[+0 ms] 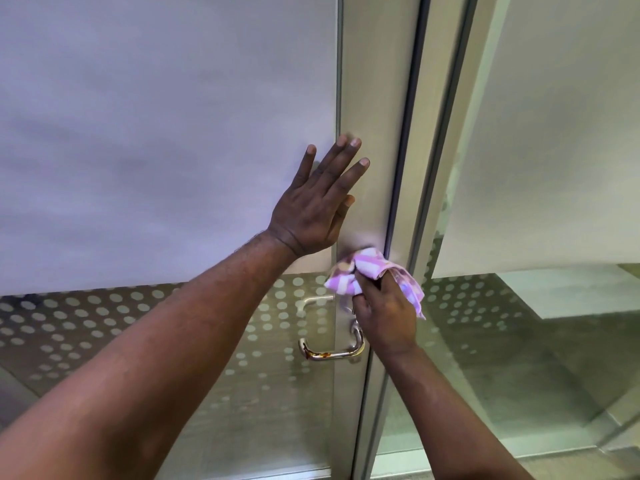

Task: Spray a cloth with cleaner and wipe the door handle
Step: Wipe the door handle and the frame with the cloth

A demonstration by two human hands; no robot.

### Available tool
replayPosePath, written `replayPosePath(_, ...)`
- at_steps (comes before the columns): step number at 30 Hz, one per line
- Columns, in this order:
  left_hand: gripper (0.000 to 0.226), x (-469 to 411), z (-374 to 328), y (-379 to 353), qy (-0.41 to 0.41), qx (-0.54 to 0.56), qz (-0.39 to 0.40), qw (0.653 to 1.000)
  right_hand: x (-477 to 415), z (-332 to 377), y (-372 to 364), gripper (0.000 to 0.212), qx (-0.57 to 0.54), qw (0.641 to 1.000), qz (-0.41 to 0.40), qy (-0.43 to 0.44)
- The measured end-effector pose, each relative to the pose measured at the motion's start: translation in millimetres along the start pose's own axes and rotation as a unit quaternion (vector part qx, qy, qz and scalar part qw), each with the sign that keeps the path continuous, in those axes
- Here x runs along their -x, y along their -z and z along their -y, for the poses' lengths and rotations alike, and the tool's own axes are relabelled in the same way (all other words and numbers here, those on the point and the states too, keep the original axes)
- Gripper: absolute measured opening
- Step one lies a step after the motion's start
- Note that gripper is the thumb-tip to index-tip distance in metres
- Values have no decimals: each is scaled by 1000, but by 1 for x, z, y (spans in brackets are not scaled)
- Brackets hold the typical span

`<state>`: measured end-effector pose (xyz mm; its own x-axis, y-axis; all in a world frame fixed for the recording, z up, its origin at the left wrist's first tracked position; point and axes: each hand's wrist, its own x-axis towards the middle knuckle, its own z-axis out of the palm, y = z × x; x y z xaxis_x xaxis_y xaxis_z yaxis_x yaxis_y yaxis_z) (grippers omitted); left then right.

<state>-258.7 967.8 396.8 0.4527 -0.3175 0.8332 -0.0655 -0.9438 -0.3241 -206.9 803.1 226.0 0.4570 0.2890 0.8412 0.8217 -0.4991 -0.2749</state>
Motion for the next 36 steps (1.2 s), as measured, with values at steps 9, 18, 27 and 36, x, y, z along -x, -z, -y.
replayPosePath(9,51,1,1,1,-2,-1,13,1000,6,-13,-3,45,24,999,-14,40)
replayPosePath(18,52,-1,-1,-1,2,1,11,1000,28,-16,-7,41,-45,996,54,53)
replayPosePath(27,53,0,1,0,-1,17,20,1000,59,-20,-12,48,12,941,322,-98)
replayPosePath(36,54,0,-4,13,2,89,77,993,2,-5,48,10,-223,860,357,-288)
